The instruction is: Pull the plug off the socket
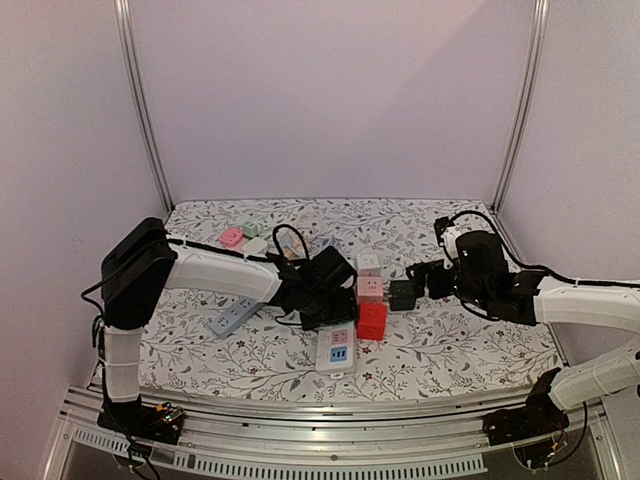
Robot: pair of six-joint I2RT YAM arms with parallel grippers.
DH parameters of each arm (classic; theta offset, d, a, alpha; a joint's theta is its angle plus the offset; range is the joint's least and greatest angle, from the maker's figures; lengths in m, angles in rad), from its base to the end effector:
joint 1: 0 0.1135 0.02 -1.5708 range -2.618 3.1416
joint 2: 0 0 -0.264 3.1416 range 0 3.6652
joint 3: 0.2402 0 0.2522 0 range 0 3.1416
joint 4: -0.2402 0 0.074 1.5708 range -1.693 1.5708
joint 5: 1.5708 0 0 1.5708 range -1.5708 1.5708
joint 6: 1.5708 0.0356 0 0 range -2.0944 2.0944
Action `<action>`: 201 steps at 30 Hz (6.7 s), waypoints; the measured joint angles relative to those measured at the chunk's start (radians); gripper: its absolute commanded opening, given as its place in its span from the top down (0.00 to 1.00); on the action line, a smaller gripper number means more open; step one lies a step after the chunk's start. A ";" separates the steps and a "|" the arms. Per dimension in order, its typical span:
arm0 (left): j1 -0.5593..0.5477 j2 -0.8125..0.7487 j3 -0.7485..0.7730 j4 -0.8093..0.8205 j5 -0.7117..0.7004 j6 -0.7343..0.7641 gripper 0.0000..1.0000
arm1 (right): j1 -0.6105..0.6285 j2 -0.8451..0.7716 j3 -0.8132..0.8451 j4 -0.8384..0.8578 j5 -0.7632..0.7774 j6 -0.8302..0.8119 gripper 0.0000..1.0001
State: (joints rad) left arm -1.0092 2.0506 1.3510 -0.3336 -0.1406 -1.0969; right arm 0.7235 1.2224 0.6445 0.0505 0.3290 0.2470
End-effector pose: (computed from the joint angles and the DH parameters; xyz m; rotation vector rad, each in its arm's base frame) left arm 0.2299 -0.3561 0.1420 -0.1708 2.6980 -0.5528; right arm 0.2031 0.1641 0.2239 -0.2962 2.0556 0.2507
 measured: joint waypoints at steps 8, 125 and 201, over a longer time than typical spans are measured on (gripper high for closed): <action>-0.047 0.072 0.089 0.063 0.040 0.000 0.21 | 0.000 -0.004 0.000 0.000 0.006 -0.001 0.01; 0.565 -0.877 -0.382 -0.414 -0.111 0.783 0.01 | 0.426 0.631 0.559 -0.230 -0.089 -0.142 0.97; 0.573 -0.942 -0.294 -0.228 0.125 0.771 0.01 | 0.358 1.148 1.332 -0.646 -0.008 0.087 1.00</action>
State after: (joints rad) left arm -0.4362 1.1084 1.0573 -0.5613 -0.0154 -0.3256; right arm 1.0817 2.3707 1.9766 -0.5953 0.3214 0.3340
